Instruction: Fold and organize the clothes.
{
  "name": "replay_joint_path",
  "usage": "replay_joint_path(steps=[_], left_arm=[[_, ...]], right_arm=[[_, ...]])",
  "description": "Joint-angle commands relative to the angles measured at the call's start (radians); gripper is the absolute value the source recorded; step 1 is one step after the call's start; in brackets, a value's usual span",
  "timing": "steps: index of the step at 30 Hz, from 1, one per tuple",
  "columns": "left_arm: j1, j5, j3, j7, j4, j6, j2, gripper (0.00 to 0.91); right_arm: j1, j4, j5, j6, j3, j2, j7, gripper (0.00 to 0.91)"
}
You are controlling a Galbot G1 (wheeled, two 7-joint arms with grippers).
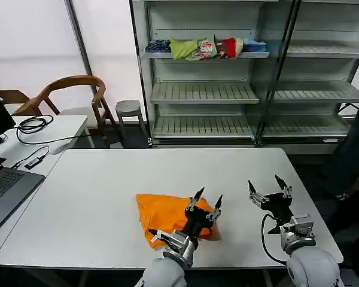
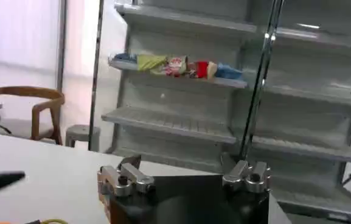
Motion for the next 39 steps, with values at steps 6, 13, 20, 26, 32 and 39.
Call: replay_joint_path(steps=[6, 13, 20, 26, 32, 39], left_arm=[[0.073, -0.003, -0.652, 0.254, -0.025, -0.239, 0.277, 0.907], [0.157, -0.073, -0.725, 0.296, -0.048, -0.269, 0.264, 0.907], [0.154, -0.049, -0.694, 0.31, -0.087, -0.28, 0.256, 0.907], [0.15, -0.049, -0.7, 0.321, -0.077, -0.282, 0.263, 0.907], [0.151, -0.048, -0.707, 0.316, -0.073, -0.28, 0.252, 0.907], [0.147, -0.037, -0.713, 0.298, -0.061, -0.276, 0.254, 0.907]], right_arm=[[0.017, -0.041, -0.08, 0.089, -0.008, 0.043, 0.039, 0.907], [0.037, -0.077, -0.145, 0.145, -0.025, 0.08, 0.006, 0.907], [0.069, -0.08, -0.187, 0.158, -0.04, 0.122, -0.012, 0.907], [0.085, -0.101, -0.198, 0.159, -0.047, 0.136, -0.011, 0.907], [0.106, -0.12, -0.196, 0.156, -0.057, 0.127, -0.004, 0.907], [0.12, -0.141, -0.191, 0.155, -0.085, 0.124, 0.0, 0.907]])
